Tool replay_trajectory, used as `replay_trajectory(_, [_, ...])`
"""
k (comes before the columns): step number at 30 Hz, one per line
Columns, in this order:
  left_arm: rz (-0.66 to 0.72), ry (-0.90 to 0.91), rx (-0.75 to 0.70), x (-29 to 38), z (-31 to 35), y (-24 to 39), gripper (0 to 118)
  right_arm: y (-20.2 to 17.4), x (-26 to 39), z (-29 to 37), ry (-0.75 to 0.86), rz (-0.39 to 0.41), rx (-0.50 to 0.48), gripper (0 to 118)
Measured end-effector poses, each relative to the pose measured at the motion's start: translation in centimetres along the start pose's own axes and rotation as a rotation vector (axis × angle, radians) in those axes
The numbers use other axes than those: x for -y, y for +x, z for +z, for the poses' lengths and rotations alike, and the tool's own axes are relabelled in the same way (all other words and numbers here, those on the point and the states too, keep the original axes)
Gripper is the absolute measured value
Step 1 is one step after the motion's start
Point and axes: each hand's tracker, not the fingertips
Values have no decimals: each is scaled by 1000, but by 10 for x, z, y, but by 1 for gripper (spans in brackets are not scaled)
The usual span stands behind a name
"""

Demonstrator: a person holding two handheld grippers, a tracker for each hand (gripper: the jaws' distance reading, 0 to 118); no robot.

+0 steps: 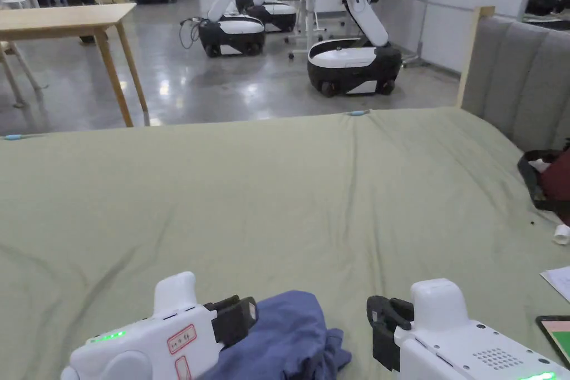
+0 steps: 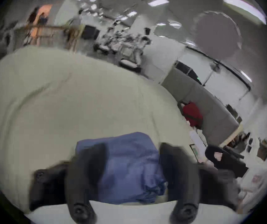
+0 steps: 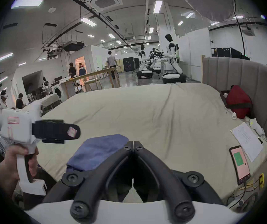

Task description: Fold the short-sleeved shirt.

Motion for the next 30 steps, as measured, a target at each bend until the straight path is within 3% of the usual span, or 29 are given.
replay_trajectory(2, [-42,-37,-12,10,-23,8,14,-1,0,-6,-26,-4,3,0])
replay_trajectory(4, [-26,-144,119,27,-51,21,14,0,1,-10,-49,-13,8,1])
replay_trajectory(8, [-61,-259,244,71,-72,50,14,3,1,-9,-61,-22,26,0])
replay_trajectory(10, [-45,-324,214,85,-80,46,13,5,1,-10,-68,-18,24,1])
replay_trajectory(13, [41,-269,225,83,-70,31,13,3,-1,-19,-78,-20,-6,1])
replay_trajectory(16, [-2,-202,223,69,-39,29,13,-9,-2,-45,-123,-28,-71,1])
replay_trajectory(19, [9,-85,277,62,4,10,14,-19,7,-81,-177,-118,-168,1])
replay_trajectory(20, [24,-60,272,60,16,-1,17,-19,13,-90,-186,-153,-195,1])
replay_trajectory(22, [66,-10,196,56,38,-31,72,-19,28,-109,-231,-205,-221,1])
replay_trajectory(23, [89,-3,172,54,44,-48,93,-16,36,-116,-249,-245,-252,1])
replay_trajectory(25, [185,30,159,55,52,-84,96,-10,51,-124,-291,-325,-248,1])
replay_trajectory(27, [290,-7,125,53,45,-110,97,-6,60,-126,-290,-323,-212,1])
replay_trajectory(29, [367,-27,131,54,33,-125,97,-2,63,-124,-300,-316,-116,1])
replay_trajectory(30, [397,-47,162,55,24,-129,97,3,63,-123,-291,-325,-121,1])
